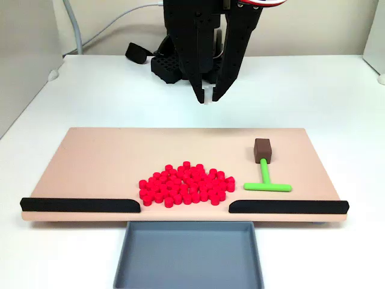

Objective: Grasp a green tool by the dark brown handle.

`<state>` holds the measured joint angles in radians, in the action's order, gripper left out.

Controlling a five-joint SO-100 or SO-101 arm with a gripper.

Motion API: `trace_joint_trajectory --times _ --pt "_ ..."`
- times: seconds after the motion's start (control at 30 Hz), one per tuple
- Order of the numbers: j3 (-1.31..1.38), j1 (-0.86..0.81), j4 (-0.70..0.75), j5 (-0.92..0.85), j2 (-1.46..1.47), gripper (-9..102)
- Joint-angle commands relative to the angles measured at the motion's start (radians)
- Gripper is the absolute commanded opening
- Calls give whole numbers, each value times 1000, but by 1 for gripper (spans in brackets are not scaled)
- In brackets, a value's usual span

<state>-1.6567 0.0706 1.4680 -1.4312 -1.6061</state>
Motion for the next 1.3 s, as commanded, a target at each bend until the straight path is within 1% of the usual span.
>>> trace_joint_trajectory --times 0.0,1.0,1.27 --pt "3 0 -6 -46 20 0" --pt "2 11 0 -52 -5 0" --pt "2 29 -6 -3 -9 0"
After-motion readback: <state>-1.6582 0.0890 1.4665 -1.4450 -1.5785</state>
